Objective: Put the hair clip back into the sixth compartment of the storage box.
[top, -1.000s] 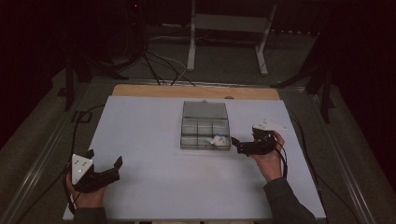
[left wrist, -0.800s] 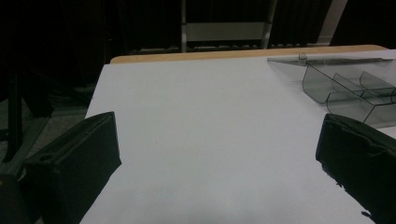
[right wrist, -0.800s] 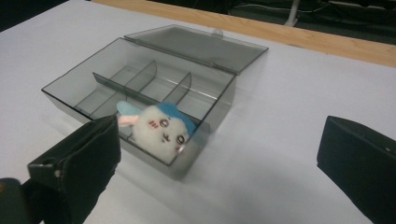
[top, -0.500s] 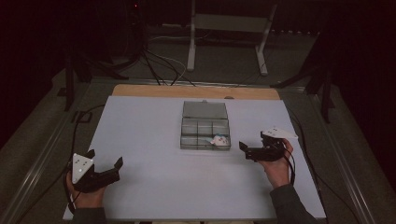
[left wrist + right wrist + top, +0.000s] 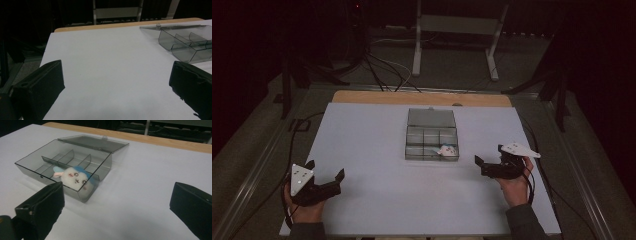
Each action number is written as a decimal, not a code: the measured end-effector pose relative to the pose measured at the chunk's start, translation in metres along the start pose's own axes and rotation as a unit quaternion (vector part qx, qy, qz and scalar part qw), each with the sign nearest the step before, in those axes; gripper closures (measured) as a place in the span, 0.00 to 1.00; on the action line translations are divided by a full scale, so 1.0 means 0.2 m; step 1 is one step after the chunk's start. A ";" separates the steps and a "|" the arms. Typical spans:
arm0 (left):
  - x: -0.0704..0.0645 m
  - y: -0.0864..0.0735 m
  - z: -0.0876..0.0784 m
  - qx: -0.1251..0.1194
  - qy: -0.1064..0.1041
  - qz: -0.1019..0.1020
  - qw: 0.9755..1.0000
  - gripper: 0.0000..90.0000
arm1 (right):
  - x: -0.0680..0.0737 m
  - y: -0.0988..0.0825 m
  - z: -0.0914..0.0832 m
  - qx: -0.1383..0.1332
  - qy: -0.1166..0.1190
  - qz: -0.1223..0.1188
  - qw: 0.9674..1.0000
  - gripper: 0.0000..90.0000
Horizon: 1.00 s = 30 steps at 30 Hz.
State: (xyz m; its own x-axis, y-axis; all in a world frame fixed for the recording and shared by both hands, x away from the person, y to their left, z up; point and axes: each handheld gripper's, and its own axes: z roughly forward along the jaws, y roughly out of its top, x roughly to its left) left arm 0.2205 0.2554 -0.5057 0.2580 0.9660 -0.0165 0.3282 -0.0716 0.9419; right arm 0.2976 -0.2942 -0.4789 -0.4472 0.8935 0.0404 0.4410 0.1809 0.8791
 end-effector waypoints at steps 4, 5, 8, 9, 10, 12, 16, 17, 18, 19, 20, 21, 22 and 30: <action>0.00 0.00 0.01 0.006 -0.003 0.004 1.000 0.01 | -0.01 -0.02 -0.03 -0.004 -0.002 0.002 1.000 0.00; 0.00 0.00 0.01 0.007 -0.006 0.004 1.000 0.01 | -0.02 -0.03 -0.03 -0.004 -0.003 0.002 1.000 0.00; -0.01 0.00 0.01 0.009 -0.009 0.007 1.000 0.01 | -0.03 -0.05 -0.05 -0.006 -0.006 0.005 1.000 0.00; -0.01 0.00 0.01 0.009 -0.009 0.007 1.000 0.01 | -0.03 -0.05 -0.06 -0.008 -0.007 0.006 1.000 0.00; -0.01 0.00 0.01 0.008 -0.010 0.007 1.000 0.01 | -0.03 -0.06 -0.07 -0.009 -0.007 0.007 1.000 0.00; -0.01 0.00 0.01 0.007 -0.012 0.005 1.000 0.01 | -0.03 -0.07 -0.08 -0.013 -0.006 0.008 1.000 0.00; -0.01 0.00 0.00 0.003 -0.017 0.006 1.000 0.01 | -0.03 -0.10 -0.11 -0.019 -0.006 0.006 1.000 0.00; -0.01 0.00 0.00 0.002 -0.019 0.007 1.000 0.01 | -0.03 -0.11 -0.11 -0.021 -0.007 0.007 1.000 0.00; -0.01 0.00 0.00 0.001 -0.021 0.007 1.000 0.01 | -0.03 -0.12 -0.12 -0.023 -0.010 0.005 1.000 0.00; -0.01 0.00 0.00 -0.002 -0.023 0.005 1.000 0.01 | -0.03 -0.13 -0.13 -0.024 -0.011 0.005 1.000 0.00; -0.01 0.00 0.00 -0.003 -0.023 0.006 1.000 0.01 | -0.03 -0.13 -0.14 -0.025 -0.010 0.007 1.000 0.00; -0.01 0.00 0.00 -0.003 -0.024 0.007 1.000 0.01 | -0.03 -0.14 -0.14 -0.027 -0.012 0.007 1.000 0.00; -0.01 0.00 -0.01 -0.003 -0.025 0.007 1.000 0.01 | -0.04 -0.15 -0.15 -0.029 -0.011 0.008 0.999 0.00; -0.01 0.00 -0.02 -0.016 -0.032 0.007 0.999 0.01 | -0.04 -0.20 -0.21 -0.062 -0.015 0.011 0.998 0.00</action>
State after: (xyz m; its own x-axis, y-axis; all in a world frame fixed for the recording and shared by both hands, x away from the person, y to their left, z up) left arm 0.2166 0.2544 -0.5039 0.3203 0.9470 -0.0235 0.2955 -0.0764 0.9523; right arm 0.2512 -0.3254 -0.4942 -0.4140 0.9090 0.0481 0.3497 0.1100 0.9304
